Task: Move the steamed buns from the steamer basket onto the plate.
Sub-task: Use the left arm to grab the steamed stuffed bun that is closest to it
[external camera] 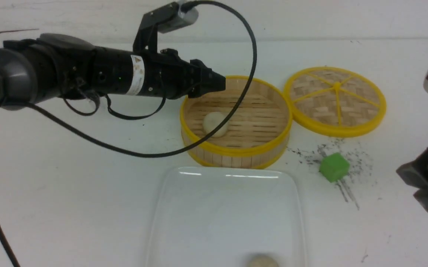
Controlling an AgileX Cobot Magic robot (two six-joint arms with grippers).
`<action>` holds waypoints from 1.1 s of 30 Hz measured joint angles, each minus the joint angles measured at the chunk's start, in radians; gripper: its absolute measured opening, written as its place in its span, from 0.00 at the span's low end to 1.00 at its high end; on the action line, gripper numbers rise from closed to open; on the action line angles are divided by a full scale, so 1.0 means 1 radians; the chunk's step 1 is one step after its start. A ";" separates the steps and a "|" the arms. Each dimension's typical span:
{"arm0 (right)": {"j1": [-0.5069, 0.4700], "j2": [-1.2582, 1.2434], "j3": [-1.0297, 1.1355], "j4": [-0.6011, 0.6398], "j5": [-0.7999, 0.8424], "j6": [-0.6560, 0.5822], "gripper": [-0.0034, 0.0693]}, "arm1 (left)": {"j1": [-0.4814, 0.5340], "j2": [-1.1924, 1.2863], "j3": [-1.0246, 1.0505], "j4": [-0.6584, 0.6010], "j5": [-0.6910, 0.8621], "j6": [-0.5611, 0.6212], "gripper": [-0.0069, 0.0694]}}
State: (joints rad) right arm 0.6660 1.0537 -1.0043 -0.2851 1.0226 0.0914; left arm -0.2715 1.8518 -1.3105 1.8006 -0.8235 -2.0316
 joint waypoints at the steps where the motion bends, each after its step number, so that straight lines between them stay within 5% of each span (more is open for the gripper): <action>1: 0.000 0.000 0.000 -0.002 0.000 0.000 0.73 | 0.000 0.004 0.000 0.000 -0.026 -0.012 0.49; 10: 0.000 0.000 0.001 -0.021 -0.033 0.000 0.73 | 0.000 -0.117 0.000 0.007 -0.187 -0.024 0.43; 22: 0.000 0.000 0.001 -0.020 -0.049 0.000 0.73 | 0.000 -0.501 0.000 0.007 -0.134 0.091 0.35; 33: 0.000 0.000 0.001 -0.005 -0.048 0.032 0.73 | 0.000 -0.600 -0.005 -0.014 0.421 0.105 0.36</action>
State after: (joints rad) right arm 0.6660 1.0537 -1.0030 -0.2906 0.9746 0.1236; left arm -0.2715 1.2522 -1.3152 1.7871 -0.4029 -1.9263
